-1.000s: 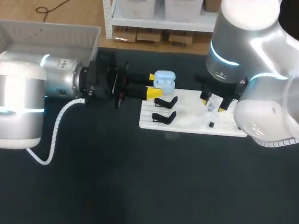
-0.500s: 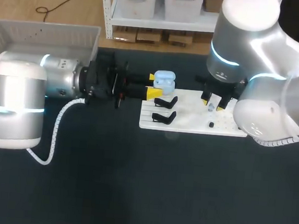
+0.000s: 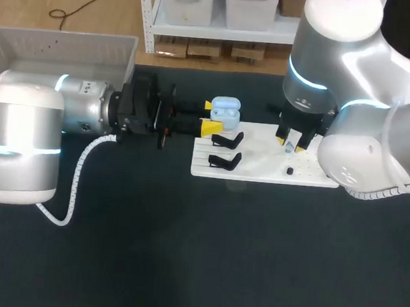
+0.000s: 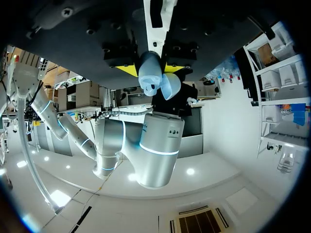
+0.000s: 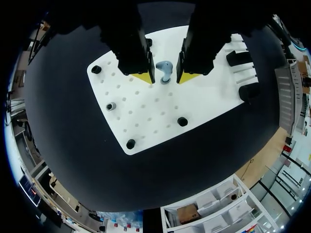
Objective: Pick up each earbud case from the left stands, insert the matching earbuds, close the lid, and place the case in the box.
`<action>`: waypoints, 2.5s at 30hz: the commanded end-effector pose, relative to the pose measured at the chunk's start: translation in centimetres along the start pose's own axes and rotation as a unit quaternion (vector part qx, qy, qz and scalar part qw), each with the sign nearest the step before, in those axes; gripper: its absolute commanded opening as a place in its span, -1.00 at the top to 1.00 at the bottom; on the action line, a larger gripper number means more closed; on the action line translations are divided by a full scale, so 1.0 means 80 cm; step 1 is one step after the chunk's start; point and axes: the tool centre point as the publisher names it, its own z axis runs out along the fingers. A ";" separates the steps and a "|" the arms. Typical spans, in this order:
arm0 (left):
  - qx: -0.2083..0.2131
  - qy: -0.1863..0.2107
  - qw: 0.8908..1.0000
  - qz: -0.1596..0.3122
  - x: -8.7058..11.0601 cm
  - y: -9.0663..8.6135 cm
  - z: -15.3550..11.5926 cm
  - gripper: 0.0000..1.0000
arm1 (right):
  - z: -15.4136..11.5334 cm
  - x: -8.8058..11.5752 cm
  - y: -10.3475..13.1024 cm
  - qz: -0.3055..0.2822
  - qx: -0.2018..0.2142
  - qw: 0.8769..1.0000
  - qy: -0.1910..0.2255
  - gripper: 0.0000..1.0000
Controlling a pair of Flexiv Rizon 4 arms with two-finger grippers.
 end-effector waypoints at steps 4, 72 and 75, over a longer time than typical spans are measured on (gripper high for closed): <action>-0.001 -0.001 1.000 0.001 0.001 0.000 0.000 1.00 | -0.002 0.004 0.000 0.003 0.006 1.000 -0.006 0.44; -0.001 -0.001 1.000 0.001 0.001 0.000 0.000 1.00 | -0.050 0.006 -0.019 0.026 0.004 0.999 -0.031 1.00; -0.001 -0.001 1.000 0.001 0.001 0.000 0.000 1.00 | -0.068 0.004 -0.024 0.019 -0.005 0.999 -0.026 1.00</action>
